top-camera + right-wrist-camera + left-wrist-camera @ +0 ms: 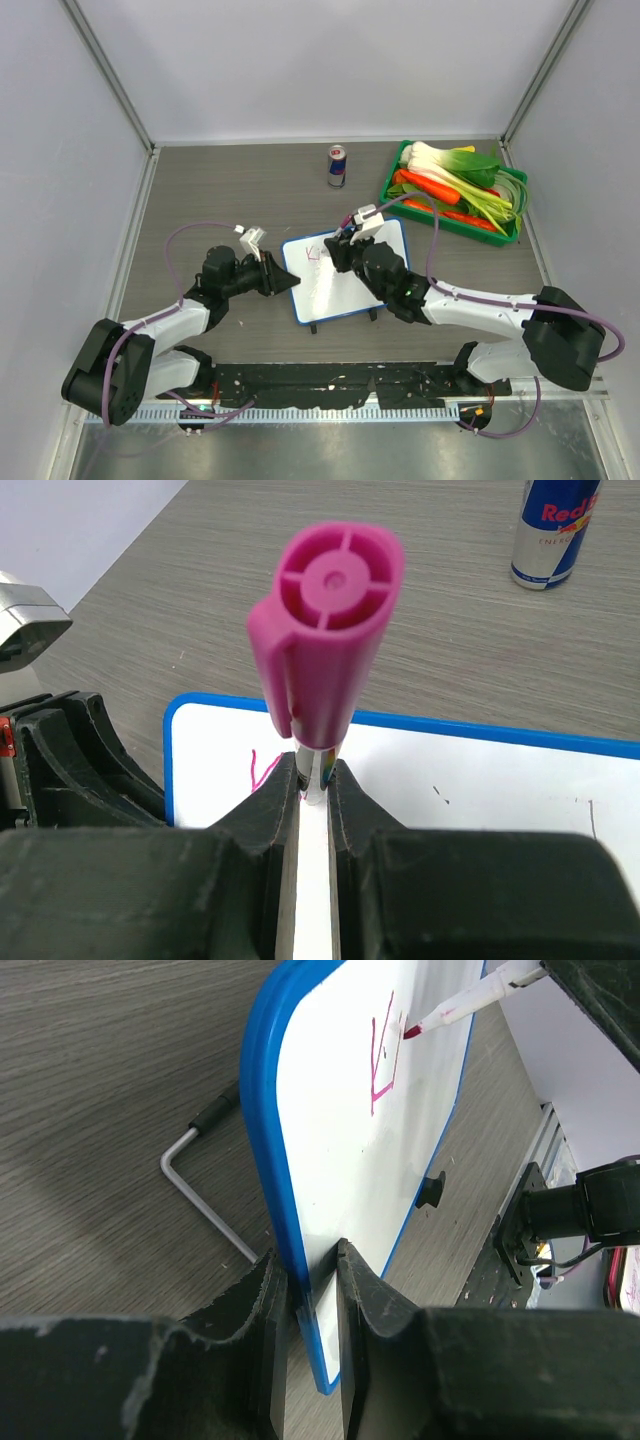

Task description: Write a sentence on the whiteboard

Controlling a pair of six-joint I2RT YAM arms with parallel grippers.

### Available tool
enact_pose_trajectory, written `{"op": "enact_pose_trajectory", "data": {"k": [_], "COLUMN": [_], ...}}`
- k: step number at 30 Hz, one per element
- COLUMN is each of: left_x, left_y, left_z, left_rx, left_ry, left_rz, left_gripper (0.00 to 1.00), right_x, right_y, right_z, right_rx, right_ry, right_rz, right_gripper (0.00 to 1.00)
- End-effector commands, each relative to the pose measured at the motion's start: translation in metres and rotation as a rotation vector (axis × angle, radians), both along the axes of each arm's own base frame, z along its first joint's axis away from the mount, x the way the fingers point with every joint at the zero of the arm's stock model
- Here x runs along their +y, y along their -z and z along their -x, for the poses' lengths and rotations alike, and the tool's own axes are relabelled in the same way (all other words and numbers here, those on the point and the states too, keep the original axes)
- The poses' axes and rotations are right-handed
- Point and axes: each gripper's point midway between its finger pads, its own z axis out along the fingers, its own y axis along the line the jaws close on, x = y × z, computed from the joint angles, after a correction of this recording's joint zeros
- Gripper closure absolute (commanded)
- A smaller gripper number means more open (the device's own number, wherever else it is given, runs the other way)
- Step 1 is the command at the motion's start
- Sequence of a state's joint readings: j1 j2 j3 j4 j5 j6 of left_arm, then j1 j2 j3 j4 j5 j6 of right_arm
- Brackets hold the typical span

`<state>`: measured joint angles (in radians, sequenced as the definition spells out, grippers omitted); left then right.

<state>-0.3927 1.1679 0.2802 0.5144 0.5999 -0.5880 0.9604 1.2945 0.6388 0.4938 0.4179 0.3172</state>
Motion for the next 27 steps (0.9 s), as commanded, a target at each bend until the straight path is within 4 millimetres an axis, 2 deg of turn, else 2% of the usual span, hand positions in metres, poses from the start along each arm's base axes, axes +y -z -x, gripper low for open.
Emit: {"op": "enact_pose_trajectory", "data": {"k": [1,15,23,27], "left_x": [-0.001,-0.002,-0.002,-0.002], "left_y": [-0.002,-0.002,-0.002,-0.002], "left_z": [-0.006,-0.006,-0.006,-0.006], "left_rx": [-0.056,-0.058,-0.056,-0.055], "left_ry": [0.013,0.016,0.016,0.017], "left_rz": [-0.033,-0.032,-0.032,-0.032], "left_gripper": [1.00,1.00,1.00,1.00], "right_x": [-0.006,-0.009,-0.006,-0.001], "right_y": [-0.002,0.008,-0.014,-0.019], "right_z": [-0.001,0.007,-0.002,-0.007], "right_rx": [-0.008,0.017,-0.031,-0.046], "right_ry": [0.023,0.007,0.034,0.032], "right_rz": [-0.018,-0.019,-0.057,-0.053], "right_gripper": [0.99,0.99,0.99,0.99]}}
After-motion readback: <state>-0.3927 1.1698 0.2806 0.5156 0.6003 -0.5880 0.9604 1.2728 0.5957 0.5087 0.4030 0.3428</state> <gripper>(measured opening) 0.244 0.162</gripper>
